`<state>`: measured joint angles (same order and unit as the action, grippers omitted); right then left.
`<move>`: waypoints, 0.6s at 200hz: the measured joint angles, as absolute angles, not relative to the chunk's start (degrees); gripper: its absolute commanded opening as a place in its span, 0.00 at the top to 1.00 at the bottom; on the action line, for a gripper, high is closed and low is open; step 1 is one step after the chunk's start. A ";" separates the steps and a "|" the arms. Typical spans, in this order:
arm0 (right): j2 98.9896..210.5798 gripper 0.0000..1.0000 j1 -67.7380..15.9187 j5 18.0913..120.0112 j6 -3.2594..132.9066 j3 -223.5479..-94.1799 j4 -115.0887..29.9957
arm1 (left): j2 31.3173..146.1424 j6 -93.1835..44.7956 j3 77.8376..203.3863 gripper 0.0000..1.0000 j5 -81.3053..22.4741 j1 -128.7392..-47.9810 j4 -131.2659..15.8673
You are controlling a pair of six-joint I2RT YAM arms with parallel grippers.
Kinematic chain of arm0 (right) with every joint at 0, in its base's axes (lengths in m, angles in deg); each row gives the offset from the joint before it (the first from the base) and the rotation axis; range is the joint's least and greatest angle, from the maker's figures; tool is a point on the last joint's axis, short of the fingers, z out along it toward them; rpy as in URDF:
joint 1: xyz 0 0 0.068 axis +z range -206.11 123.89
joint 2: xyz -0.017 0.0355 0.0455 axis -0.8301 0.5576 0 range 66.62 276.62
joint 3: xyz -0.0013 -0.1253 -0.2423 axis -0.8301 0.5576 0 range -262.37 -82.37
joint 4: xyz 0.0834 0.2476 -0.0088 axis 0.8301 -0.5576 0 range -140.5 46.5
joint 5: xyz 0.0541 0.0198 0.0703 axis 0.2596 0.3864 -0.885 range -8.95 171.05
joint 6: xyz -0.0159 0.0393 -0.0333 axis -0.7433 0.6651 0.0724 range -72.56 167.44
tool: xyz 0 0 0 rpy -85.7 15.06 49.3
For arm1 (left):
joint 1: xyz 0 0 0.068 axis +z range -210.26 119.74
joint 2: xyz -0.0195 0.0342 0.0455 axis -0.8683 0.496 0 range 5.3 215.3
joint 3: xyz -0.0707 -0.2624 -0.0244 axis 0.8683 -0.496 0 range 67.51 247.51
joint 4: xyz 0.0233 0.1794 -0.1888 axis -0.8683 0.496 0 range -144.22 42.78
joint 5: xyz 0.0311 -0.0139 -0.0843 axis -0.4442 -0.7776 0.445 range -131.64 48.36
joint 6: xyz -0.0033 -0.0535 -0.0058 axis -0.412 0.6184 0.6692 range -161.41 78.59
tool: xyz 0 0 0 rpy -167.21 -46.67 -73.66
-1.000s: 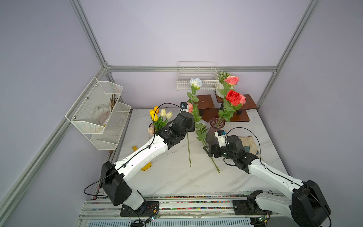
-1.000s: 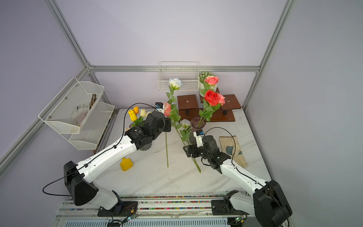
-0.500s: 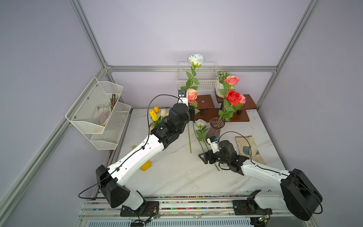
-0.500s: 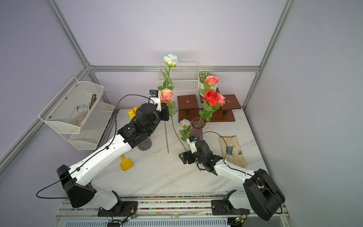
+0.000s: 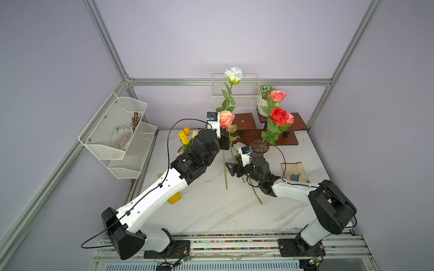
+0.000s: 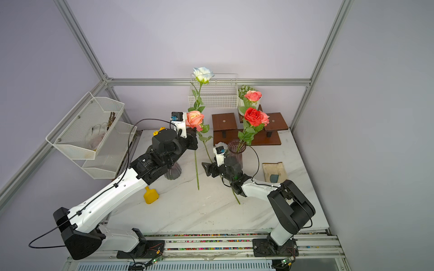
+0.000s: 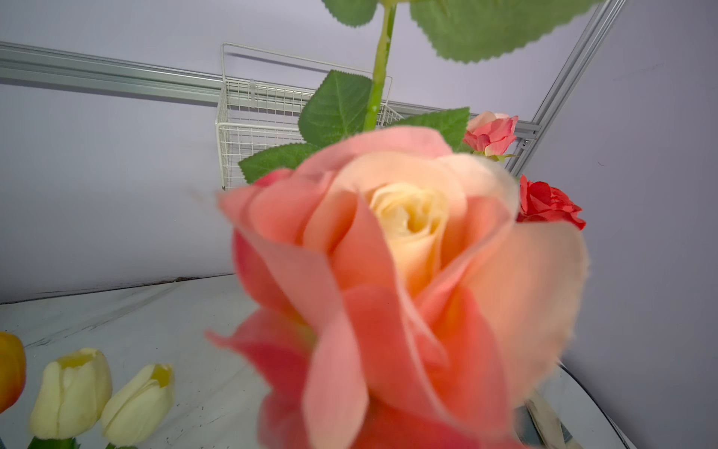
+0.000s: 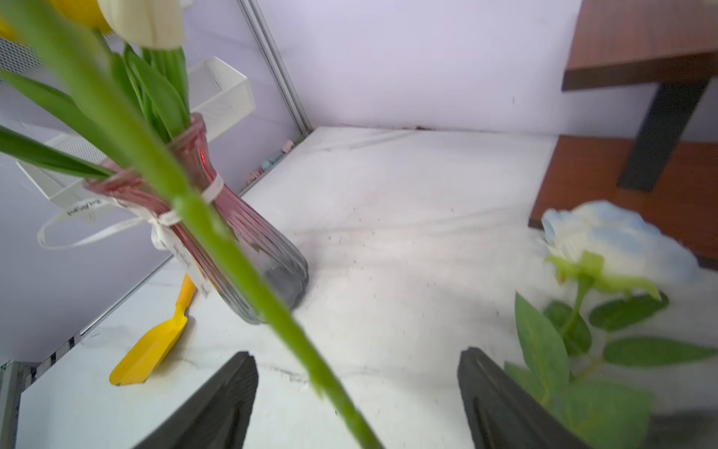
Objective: Arrange the flowers in different vases according to their variety
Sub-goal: Pick up the flower at the center of the board, then insert the flower into the vase.
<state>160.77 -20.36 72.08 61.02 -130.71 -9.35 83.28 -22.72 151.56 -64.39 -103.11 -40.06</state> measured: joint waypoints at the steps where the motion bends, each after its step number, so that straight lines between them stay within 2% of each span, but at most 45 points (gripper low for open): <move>1: 160.88 0.24 -20.36 72.03 61.02 -130.88 -9.24 | 83.23 -22.72 151.56 1.00 -64.39 -103.11 -40.04; 6: 161.47 0.32 -20.36 71.68 61.11 -131.98 -8.80 | 83.08 -22.63 151.45 1.00 -64.30 -103.11 -40.00; 25: 162.30 0.83 -20.34 70.39 60.80 -134.62 -7.88 | 82.90 -22.52 151.10 1.00 -64.12 -103.16 -39.98; 34: 162.10 1.00 -20.36 69.87 60.94 -134.93 -7.07 | 82.90 -22.54 151.01 1.00 -64.12 -103.16 -39.89; 68: 155.28 1.00 -20.34 69.78 61.88 -129.60 -7.07 | 82.27 -23.46 151.01 1.00 -64.47 -103.16 -39.74; 120: 129.64 1.00 -20.36 77.04 61.74 -116.35 -12.82 | 80.46 -26.15 151.73 1.00 -64.54 -103.16 -42.01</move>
